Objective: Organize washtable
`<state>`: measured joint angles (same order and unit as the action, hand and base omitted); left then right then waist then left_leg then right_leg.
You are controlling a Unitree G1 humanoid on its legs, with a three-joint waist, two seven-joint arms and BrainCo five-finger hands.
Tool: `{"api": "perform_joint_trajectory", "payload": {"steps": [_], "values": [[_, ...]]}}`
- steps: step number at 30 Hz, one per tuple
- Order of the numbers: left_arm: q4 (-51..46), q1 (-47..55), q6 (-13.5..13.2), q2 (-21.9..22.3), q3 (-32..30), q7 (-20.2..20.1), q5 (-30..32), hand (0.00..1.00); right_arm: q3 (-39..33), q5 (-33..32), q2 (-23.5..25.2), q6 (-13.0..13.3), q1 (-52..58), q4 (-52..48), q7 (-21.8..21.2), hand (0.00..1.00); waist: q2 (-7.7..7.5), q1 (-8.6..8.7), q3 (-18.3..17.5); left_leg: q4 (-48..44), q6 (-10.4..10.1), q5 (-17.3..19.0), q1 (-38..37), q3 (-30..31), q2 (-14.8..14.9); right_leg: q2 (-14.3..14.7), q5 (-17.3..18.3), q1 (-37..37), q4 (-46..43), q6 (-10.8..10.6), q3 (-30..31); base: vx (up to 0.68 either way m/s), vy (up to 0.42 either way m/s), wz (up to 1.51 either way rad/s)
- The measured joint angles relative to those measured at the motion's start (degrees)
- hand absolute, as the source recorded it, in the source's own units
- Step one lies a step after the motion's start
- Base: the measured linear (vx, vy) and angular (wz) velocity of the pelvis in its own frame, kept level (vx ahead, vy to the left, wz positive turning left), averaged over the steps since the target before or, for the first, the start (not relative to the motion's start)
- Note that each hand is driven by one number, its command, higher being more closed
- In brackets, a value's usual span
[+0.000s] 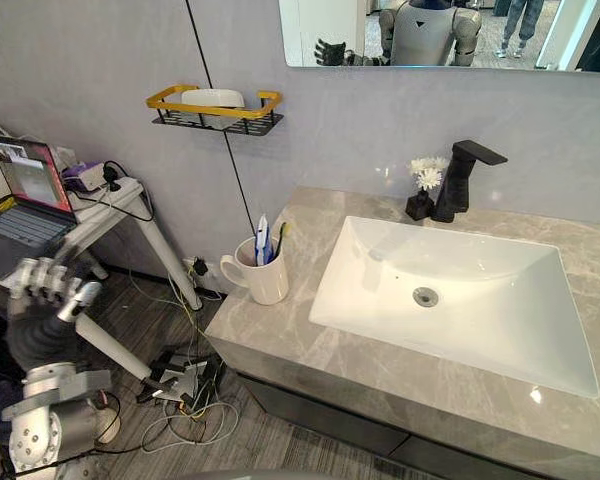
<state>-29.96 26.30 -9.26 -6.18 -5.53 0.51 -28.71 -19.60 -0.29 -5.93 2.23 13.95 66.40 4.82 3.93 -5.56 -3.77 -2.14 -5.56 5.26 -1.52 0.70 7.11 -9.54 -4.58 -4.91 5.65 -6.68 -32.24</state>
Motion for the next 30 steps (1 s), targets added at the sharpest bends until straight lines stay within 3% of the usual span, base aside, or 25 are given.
{"api": "perform_joint_trajectory", "payload": {"steps": [4, 7, 11, 16, 23, 25, 30], "values": [[3.6, -0.5, 1.1, -4.3, 7.9, -2.9, -2.1, 1.0, 0.5, 0.5, -0.2, -0.3, -0.7, 0.1, 0.0, 0.0, -0.11, 0.85, 0.0, 0.2, 0.0, 0.0, -0.2, 0.0, 0.2, 0.2, -0.2, 0.1, 0.0, 0.3, 0.5, -0.01, -0.004, -0.05], [5.5, -0.6, 2.3, -5.2, 9.3, -3.8, -2.0, 1.0, 1.0, 0.5, -0.3, -0.3, -1.1, 0.1, 0.0, 0.0, -0.21, 1.73, 0.1, 0.4, 0.0, 0.0, -0.3, -0.2, 0.3, 0.3, -0.2, 0.1, 0.0, 0.3, 0.7, -0.01, -0.004, -0.03], [10.3, -1.7, 4.0, -6.5, 12.5, -4.3, 3.2, 1.0, 2.6, 0.6, -0.8, -0.4, -1.2, 0.1, 0.0, 0.0, -0.71, 1.84, 0.2, 1.4, -0.2, -0.2, -1.0, -0.7, 0.3, 0.4, -0.3, 0.2, 0.0, 0.4, 1.2, 0.0, 0.001, -0.06], [14.3, -2.9, 5.2, -6.5, 14.7, -5.4, 7.1, 1.0, 2.7, 0.9, -0.6, -0.7, -1.6, 0.1, -0.1, 0.0, -1.33, 2.7, 0.4, 2.0, -0.2, -0.2, -1.2, -0.9, 0.3, 0.4, -0.5, 0.4, 0.0, 0.1, 1.4, 0.01, 0.002, -0.01], [15.9, -5.3, 5.7, -7.6, 16.4, -6.5, 7.1, 1.0, 2.6, 0.9, 0.0, -1.0, -2.6, 0.1, -0.2, 0.0, -2.59, 3.81, 1.6, 2.4, -0.2, -0.2, -2.0, -2.5, 0.3, 0.4, -0.6, 1.1, 0.0, 0.0, 2.8, 0.03, 0.012, -0.12], [16.2, -6.0, 5.8, -8.1, 16.5, -6.5, 7.1, 1.0, 2.7, 0.9, 0.2, -1.0, -3.6, 0.0, -0.4, 0.0, -2.77, 4.8, 2.2, 2.5, -0.2, -0.1, -2.1, -2.6, 0.3, 0.4, -0.6, 1.1, 0.0, 0.0, 3.0, 0.0, 0.0, 0.0], [16.9, -9.0, 5.9, -8.1, 16.6, -6.2, 7.3, 1.0, 2.6, 0.9, 0.7, -1.0, -3.6, -0.1, -1.2, 0.0, -3.23, 4.98, 3.0, 2.5, -0.1, 0.0, -2.2, -3.0, 0.3, 0.4, -0.6, 1.2, 0.0, 0.0, 3.3, 0.0, 0.005, -0.03]]}}
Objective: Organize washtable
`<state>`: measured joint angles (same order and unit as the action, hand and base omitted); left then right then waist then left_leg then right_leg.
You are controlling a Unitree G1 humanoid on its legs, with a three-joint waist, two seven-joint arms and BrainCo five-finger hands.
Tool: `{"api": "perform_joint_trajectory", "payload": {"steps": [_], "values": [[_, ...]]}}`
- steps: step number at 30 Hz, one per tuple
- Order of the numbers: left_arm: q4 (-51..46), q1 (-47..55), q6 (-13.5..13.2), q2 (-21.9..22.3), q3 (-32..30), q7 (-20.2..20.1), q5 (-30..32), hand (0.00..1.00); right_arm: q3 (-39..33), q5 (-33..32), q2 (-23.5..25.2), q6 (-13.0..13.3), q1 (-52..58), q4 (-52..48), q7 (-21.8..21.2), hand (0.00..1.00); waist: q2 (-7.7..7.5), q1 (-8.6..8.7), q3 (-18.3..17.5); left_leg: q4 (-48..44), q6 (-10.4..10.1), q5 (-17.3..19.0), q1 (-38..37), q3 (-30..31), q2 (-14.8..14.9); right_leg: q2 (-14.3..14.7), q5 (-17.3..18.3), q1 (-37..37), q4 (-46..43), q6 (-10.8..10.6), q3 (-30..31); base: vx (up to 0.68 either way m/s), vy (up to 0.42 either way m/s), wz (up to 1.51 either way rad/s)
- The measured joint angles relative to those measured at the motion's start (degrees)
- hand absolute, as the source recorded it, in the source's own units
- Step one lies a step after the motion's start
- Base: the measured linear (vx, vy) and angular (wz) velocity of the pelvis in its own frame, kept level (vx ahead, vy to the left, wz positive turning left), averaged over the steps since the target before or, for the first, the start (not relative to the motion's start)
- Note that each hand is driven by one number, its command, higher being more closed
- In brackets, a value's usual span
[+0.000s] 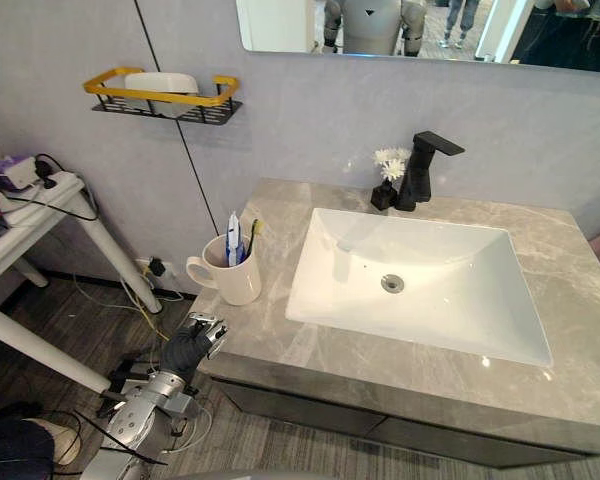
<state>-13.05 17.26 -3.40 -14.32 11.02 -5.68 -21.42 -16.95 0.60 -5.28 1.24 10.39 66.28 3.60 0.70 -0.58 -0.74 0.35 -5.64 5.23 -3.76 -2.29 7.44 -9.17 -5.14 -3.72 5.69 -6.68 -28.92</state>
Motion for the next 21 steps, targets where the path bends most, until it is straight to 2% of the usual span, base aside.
{"api": "perform_joint_trajectory", "payload": {"steps": [3, 7, 21], "values": [[0.4, -1.4, 0.0, 0.0, 0.0, 0.7, 0.2, 1.0, 0.0, 0.0, -0.1, 0.0, -0.1, -0.3, 0.0, 0.0, 0.4, 0.19, 0.5, 0.0, 0.0, 0.0, 0.0, 0.0, 0.0, 0.0, 0.0, 0.0, 0.0, 0.0, 0.0, 0.0, 0.0, 0.0], [1.1, -1.8, 0.1, 0.1, 0.0, 0.9, 1.8, 1.0, 0.0, 0.0, -0.4, 0.1, -0.6, -0.3, -0.1, 0.0, 0.97, 1.44, 0.8, 0.0, 0.0, 0.0, -0.1, -0.2, 0.0, 0.0, 0.0, 0.1, 0.0, 0.0, 0.2, 0.0, 0.001, -0.01], [3.7, -4.6, 0.7, 0.6, -0.9, 2.2, 6.7, 1.0, 0.0, 0.1, -0.5, 0.0, -0.9, -1.3, -0.3, 0.0, 1.29, 2.44, 1.1, -0.1, 0.1, 0.1, -0.4, -2.1, 0.0, 0.1, -0.6, 1.0, 0.2, 0.4, 2.2, -0.01, 0.003, -0.07]]}}
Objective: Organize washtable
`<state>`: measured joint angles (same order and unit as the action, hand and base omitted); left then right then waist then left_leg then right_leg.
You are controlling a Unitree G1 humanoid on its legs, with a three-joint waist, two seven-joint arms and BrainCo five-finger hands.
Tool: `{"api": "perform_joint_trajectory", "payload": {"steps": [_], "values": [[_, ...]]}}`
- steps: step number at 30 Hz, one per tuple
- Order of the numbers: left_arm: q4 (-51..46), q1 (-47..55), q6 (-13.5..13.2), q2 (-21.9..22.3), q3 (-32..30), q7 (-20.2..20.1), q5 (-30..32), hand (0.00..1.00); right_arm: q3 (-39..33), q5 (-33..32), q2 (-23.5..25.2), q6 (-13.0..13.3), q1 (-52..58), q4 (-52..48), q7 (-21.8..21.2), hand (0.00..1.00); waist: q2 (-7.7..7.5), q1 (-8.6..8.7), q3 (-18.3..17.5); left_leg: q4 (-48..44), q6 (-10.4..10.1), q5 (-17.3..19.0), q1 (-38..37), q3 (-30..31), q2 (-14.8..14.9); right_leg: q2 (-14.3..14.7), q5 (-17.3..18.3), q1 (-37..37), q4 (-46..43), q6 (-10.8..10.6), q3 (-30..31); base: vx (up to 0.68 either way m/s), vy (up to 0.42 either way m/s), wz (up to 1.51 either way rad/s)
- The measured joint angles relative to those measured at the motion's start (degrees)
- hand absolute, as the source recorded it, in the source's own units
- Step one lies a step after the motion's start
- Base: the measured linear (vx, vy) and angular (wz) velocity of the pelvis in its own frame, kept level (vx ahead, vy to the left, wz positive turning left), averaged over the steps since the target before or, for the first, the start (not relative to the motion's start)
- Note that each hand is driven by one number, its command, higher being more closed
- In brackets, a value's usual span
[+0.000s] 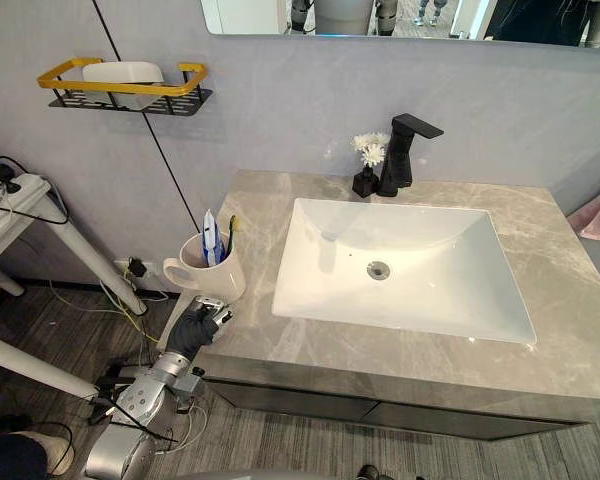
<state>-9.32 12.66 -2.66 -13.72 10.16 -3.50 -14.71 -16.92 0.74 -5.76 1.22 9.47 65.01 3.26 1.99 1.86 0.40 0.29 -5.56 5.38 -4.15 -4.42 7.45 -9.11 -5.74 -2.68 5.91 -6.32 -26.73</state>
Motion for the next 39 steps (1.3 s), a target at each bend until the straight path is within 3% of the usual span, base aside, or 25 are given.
{"api": "perform_joint_trajectory", "payload": {"steps": [24, 39], "values": [[9.8, -8.6, -0.2, 0.6, -6.7, 1.5, 10.9, 1.0, 4.6, 2.3, -0.9, -0.1, 0.2, -3.5, -2.0, 0.0, 0.41, 0.68, 0.6, 0.0, -0.1, 0.2, -0.4, -1.6, 0.3, 0.4, -0.4, 0.9, 0.1, 0.2, 2.0, -0.01, 0.0, -0.04], [11.2, -12.4, 0.7, 0.6, -8.3, 3.1, 13.3, 1.0, 6.2, 3.4, -1.0, 0.0, 0.7, -5.7, -2.3, 0.0, 0.17, 1.13, 1.0, -0.2, -0.1, 0.5, 0.1, -2.4, 0.4, 0.5, -0.5, 2.0, 0.1, 0.2, 3.1, 0.0, 0.0, -0.03]]}}
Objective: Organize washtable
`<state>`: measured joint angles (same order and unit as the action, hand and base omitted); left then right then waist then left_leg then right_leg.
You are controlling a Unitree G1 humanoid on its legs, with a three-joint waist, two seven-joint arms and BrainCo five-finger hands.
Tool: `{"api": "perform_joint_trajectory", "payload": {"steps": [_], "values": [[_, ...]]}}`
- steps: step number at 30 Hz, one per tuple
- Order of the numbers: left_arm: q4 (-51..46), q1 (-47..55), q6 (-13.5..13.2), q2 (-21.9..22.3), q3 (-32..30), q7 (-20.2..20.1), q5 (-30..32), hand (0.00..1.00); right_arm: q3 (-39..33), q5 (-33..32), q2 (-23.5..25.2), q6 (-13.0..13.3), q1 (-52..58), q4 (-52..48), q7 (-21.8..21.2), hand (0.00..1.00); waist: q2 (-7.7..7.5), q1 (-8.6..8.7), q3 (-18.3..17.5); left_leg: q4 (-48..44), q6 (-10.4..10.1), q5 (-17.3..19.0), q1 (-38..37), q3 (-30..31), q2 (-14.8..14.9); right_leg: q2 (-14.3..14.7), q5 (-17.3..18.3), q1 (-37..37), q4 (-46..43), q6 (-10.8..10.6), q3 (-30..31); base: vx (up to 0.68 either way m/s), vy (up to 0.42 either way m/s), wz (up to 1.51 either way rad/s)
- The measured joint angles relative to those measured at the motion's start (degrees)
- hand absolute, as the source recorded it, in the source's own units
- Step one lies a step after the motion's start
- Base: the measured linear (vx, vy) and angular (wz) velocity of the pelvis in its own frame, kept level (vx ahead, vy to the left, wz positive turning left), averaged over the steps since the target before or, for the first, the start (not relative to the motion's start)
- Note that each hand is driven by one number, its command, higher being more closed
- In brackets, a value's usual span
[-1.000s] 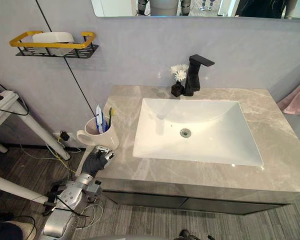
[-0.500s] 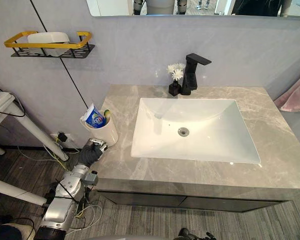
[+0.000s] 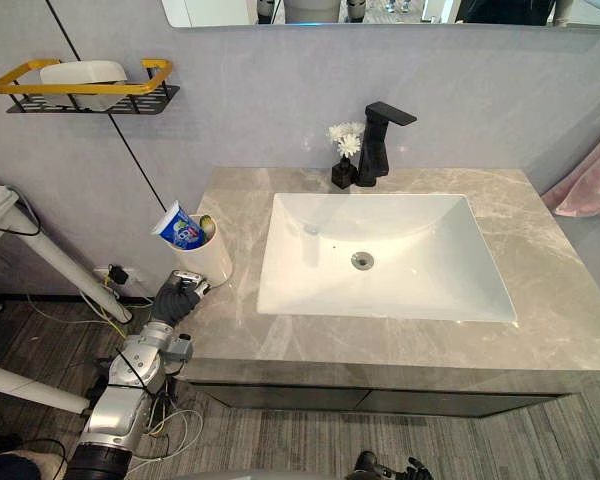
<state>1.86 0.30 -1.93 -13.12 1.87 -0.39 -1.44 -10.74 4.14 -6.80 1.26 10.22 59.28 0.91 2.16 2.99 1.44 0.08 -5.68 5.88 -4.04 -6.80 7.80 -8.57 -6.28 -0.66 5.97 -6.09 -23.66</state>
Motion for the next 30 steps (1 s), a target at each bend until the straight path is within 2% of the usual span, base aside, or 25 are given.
{"api": "perform_joint_trajectory", "payload": {"steps": [14, 20, 30], "values": [[3.5, -5.2, 0.5, -0.1, 0.0, 1.8, 0.9, 1.0, 0.0, 0.0, 0.0, 0.3, 0.0, -0.6, 0.0, 0.0, 0.25, 0.85, 0.5, -0.1, 0.1, 0.4, 0.3, -0.5, 0.0, 0.0, 0.0, 0.5, 0.0, 0.0, 0.5, 0.0, 0.0, 0.0], [4.8, -7.5, 0.5, -0.1, 0.1, 3.2, -2.8, 1.0, -0.1, 0.0, 0.0, 0.4, 0.2, -1.8, 0.1, 0.0, 0.59, 1.02, 1.2, -0.1, 0.2, 0.4, 0.8, -0.5, 0.0, 0.0, 0.0, 1.0, 0.0, 0.0, 0.5, 0.0, 0.0, 0.0], [12.5, -18.7, 0.4, -2.3, 0.2, 5.9, -8.6, 1.0, 0.0, -0.1, 0.0, 0.7, 0.2, -3.3, 0.2, 0.0, 0.7, 1.13, 2.9, -0.5, 0.2, 0.4, 2.9, -0.6, -0.1, 0.0, -0.3, 3.1, -0.2, 0.2, 0.7, 0.0, -0.001, -0.01]]}}
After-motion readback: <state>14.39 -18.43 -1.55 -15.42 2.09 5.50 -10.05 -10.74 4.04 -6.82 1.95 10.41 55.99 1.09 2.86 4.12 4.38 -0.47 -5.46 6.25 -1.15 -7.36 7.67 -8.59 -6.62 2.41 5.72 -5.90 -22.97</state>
